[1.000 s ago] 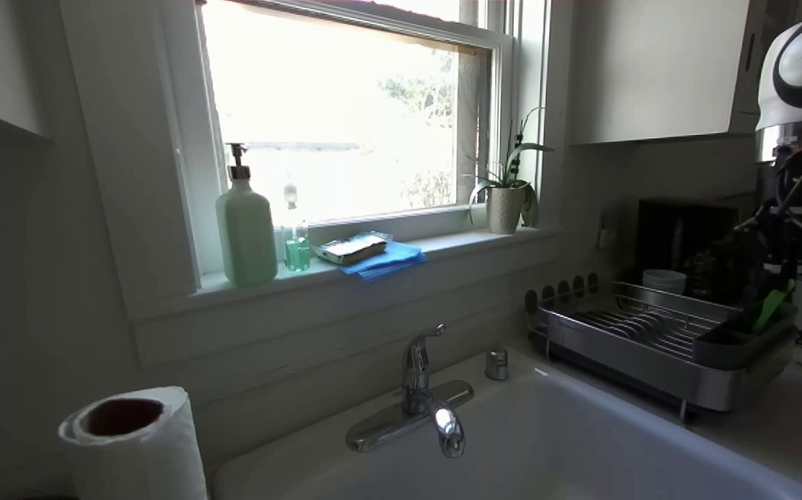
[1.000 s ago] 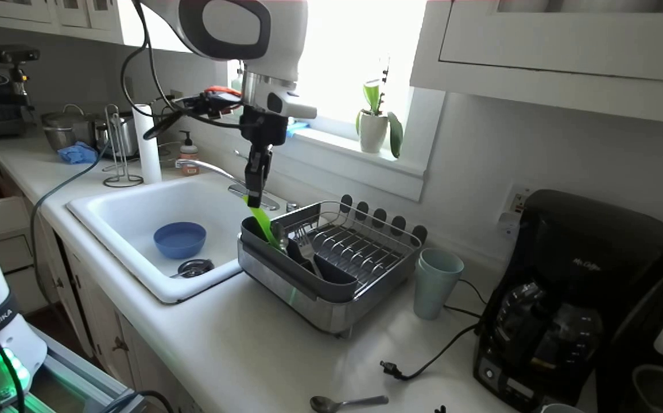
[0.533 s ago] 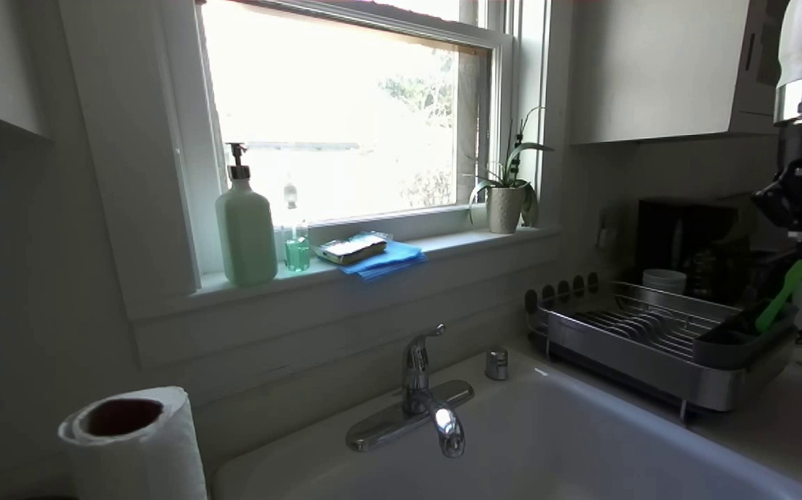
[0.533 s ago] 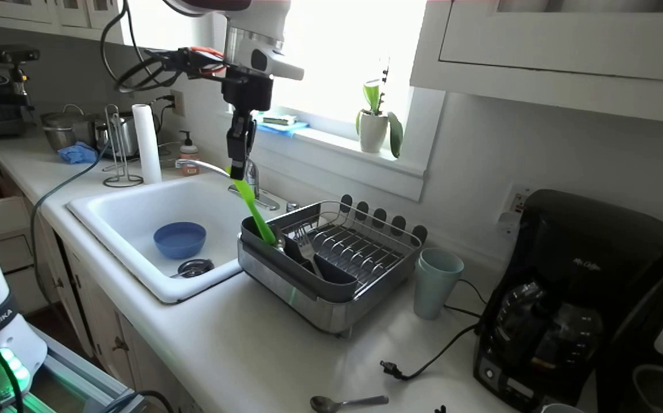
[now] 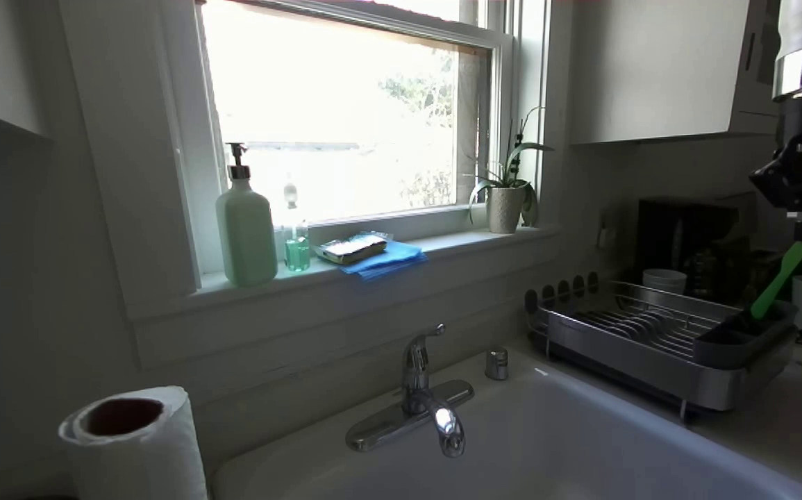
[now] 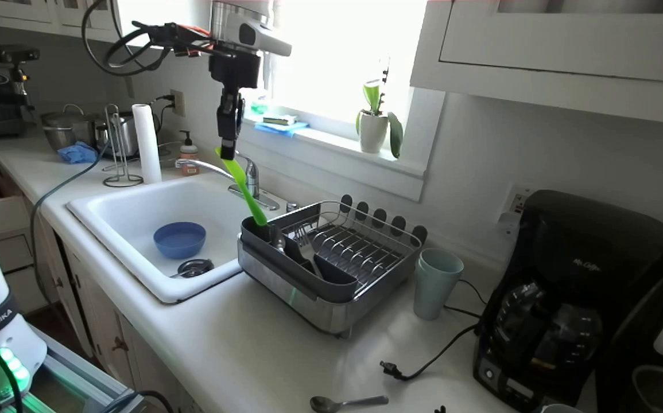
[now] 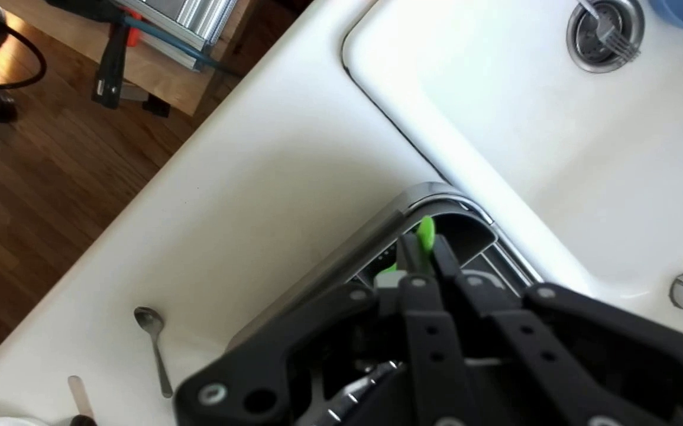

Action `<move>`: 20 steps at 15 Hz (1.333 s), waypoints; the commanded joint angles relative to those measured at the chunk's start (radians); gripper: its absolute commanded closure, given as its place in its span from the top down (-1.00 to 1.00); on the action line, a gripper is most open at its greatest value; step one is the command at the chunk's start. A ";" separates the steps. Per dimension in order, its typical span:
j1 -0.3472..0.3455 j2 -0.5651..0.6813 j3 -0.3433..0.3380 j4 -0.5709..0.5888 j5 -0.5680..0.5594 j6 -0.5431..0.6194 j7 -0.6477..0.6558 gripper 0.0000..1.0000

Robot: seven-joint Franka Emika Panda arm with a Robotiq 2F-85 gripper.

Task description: Move the spoon to center of the utensil drying rack and move the green knife to the left compartment

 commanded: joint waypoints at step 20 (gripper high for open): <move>0.075 0.241 -0.016 0.007 0.086 0.073 -0.151 -0.98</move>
